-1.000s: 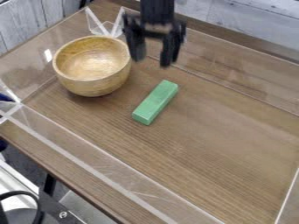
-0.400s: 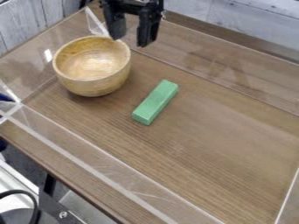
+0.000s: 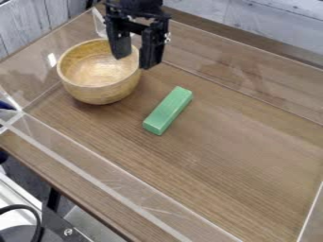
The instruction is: Remove the green block from inside the brown bowl and put it on the table
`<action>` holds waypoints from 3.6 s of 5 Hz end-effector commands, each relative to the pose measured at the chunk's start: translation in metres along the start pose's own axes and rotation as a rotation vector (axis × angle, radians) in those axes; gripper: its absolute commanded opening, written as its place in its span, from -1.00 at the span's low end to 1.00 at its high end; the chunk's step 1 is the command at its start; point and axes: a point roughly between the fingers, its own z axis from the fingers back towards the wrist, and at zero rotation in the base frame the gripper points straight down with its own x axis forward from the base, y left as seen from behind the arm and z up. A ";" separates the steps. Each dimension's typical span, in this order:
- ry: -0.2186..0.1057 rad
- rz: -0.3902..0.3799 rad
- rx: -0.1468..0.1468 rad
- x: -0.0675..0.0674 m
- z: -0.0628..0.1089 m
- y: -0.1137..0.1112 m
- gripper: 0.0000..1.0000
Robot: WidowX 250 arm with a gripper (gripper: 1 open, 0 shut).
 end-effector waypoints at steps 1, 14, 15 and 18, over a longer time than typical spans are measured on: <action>-0.076 -0.046 0.007 -0.003 0.009 -0.006 1.00; 0.097 -0.123 -0.127 0.059 -0.046 -0.032 1.00; 0.049 -0.132 -0.119 0.046 -0.033 -0.034 1.00; -0.154 -0.179 -0.001 0.018 0.048 -0.020 1.00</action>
